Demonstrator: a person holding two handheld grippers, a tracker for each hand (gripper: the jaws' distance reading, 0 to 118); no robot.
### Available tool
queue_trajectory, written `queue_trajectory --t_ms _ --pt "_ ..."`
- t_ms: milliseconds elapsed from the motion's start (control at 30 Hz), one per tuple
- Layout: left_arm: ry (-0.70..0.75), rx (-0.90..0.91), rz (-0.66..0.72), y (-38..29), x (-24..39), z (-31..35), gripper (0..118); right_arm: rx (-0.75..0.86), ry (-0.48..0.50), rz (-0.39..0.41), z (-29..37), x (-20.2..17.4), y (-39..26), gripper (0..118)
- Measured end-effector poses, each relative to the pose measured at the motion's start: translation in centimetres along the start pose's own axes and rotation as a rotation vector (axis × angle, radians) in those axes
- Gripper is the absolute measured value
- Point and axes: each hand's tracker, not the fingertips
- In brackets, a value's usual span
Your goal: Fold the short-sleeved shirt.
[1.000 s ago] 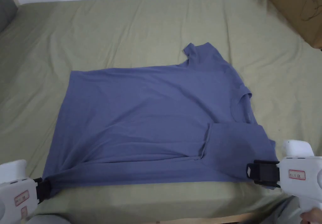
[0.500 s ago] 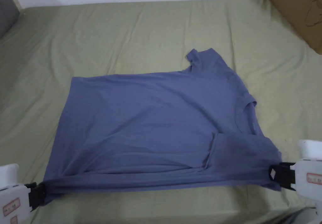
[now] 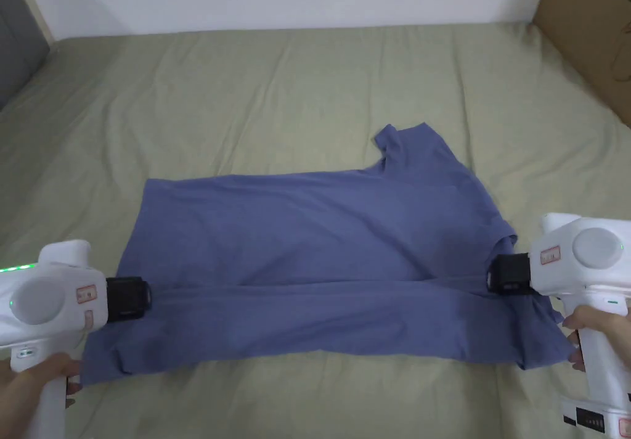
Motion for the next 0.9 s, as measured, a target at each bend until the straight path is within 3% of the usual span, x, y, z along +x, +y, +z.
queue_trajectory --t_ms 100,133,167,233,267,367,467,500,567,600,667,700,767,800,833,867,900 --pt "-0.049 0.032 0.036 -1.5 -1.1 2.0 105 0.042 0.041 -0.023 1.9 0.6 -1.1 97" --pt "-0.061 0.031 0.058 -2.0 -1.5 2.7 104 0.062 0.071 -0.025 2.8 0.8 -1.6 94" --pt "-0.089 0.048 0.086 -2.6 -1.9 3.8 93 0.077 0.072 -0.028 3.7 1.0 -2.2 84" --pt "-0.107 0.093 0.113 -4.3 -2.7 5.6 23 0.138 0.079 -0.024 5.5 1.1 -3.8 11" --pt "-0.094 0.080 0.107 -5.3 -2.7 5.9 0 0.140 0.077 -0.024 6.1 1.1 -4.8 0" --pt "-0.091 0.062 0.083 -8.2 -2.8 6.4 0 0.108 0.120 0.002 7.0 1.2 -7.5 0" --pt "-0.075 0.047 0.082 -9.3 -2.9 5.2 2 0.093 0.123 -0.043 7.1 1.7 -9.3 0" --pt "-0.064 0.033 0.099 -9.0 -3.1 4.6 26 0.092 0.131 -0.070 7.1 1.9 -9.7 0" --pt "-0.079 0.007 0.149 -8.8 -3.6 3.3 97 0.087 0.144 -0.117 7.1 2.4 -10.2 0" --pt "-0.093 0.005 0.175 -8.8 -3.8 2.6 115 0.089 0.146 -0.128 7.3 2.7 -10.4 0" --pt "-0.113 0.029 0.206 -8.4 -4.0 1.8 112 0.098 0.138 -0.121 7.9 2.9 -10.7 0" --pt "-0.110 0.015 0.219 -8.4 -4.2 1.0 100 0.116 0.112 -0.109 8.2 3.0 -10.6 0" --pt "-0.123 -0.067 0.249 -8.6 -4.0 -0.7 63 0.136 0.083 -0.094 8.9 3.2 -10.2 0" --pt "-0.027 -0.070 0.217 -8.8 -3.6 -0.9 58 0.149 0.079 -0.093 9.3 3.3 -10.0 1" --pt "-0.020 -0.022 0.144 -9.1 -3.8 -0.3 53 0.173 0.088 -0.090 9.8 3.3 -9.8 4" --pt "-0.044 -0.020 0.152 -9.0 -3.6 0.2 44 0.184 0.089 -0.086 10.3 3.3 -9.5 15" --pt "-0.044 -0.021 0.161 -8.8 -3.5 0.6 28 0.193 0.092 -0.085 10.6 3.2 -9.3 54"
